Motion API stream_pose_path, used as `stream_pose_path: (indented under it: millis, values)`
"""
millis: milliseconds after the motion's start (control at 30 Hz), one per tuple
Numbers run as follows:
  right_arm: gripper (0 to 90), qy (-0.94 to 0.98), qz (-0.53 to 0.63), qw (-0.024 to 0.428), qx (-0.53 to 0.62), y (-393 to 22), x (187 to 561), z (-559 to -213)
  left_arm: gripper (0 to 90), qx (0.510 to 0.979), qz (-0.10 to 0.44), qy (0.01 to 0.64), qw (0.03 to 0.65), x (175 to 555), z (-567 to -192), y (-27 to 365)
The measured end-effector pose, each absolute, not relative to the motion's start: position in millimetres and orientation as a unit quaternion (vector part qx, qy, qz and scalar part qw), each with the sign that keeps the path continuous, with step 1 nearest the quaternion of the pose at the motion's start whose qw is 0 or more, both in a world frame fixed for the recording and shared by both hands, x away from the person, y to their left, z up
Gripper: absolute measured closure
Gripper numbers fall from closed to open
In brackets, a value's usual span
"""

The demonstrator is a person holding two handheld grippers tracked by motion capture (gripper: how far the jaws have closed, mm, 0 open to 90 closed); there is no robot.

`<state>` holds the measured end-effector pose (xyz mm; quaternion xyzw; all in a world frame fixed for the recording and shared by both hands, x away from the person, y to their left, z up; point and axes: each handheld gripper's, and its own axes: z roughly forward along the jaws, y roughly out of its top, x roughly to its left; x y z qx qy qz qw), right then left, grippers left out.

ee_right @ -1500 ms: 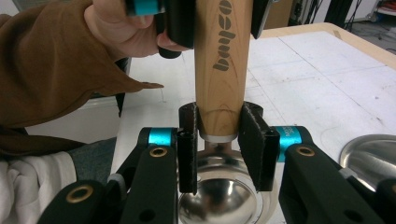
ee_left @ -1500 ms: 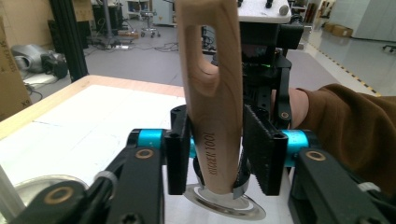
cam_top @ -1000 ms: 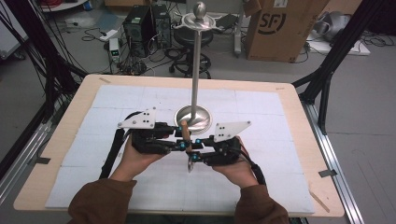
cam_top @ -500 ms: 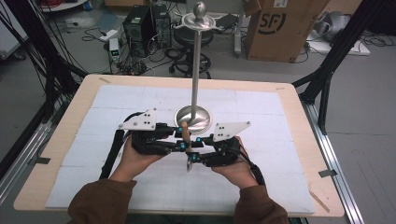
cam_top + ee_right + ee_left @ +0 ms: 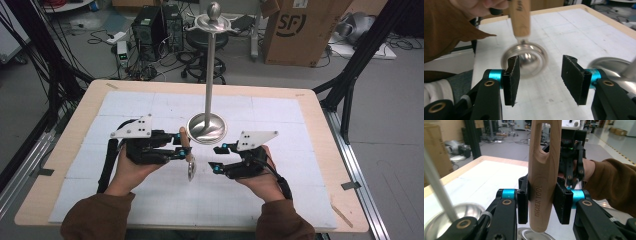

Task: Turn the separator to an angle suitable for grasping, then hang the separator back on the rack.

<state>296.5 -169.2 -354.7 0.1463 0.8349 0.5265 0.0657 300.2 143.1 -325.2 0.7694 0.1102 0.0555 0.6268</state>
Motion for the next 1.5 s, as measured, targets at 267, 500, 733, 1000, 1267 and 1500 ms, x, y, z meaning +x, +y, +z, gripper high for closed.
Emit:
stream_pose_path:
  millis: [267,500,733,1000,1267,1500]
  values:
    - [41.9,0.828,0.525,0.094,0.172,-183,300,-352,68.5,0.77,0.063,0.13,0.622,306,-329,161]
    - [36.7,0.828,0.515,0.106,0.195,-202,299,-353,68.5,0.771,0.065,0.141,0.618,308,-328,168]
    - [31.6,0.824,0.504,0.117,0.232,-221,300,-359,68.5,0.77,0.066,0.147,0.617,310,-328,171]
    - [29.5,0.823,0.5,0.124,0.239,-223,300,-359,68.5,0.768,0.074,0.166,0.614,317,-323,175]
    - [29.0,0.824,0.496,0.129,0.242,-223,299,-359,68.5,0.761,0.073,0.193,0.615,331,-310,183]
    - [28.7,0.826,0.494,0.13,0.238,-220,301,-360,68.5,0.761,0.078,0.197,0.613,338,-296,184]
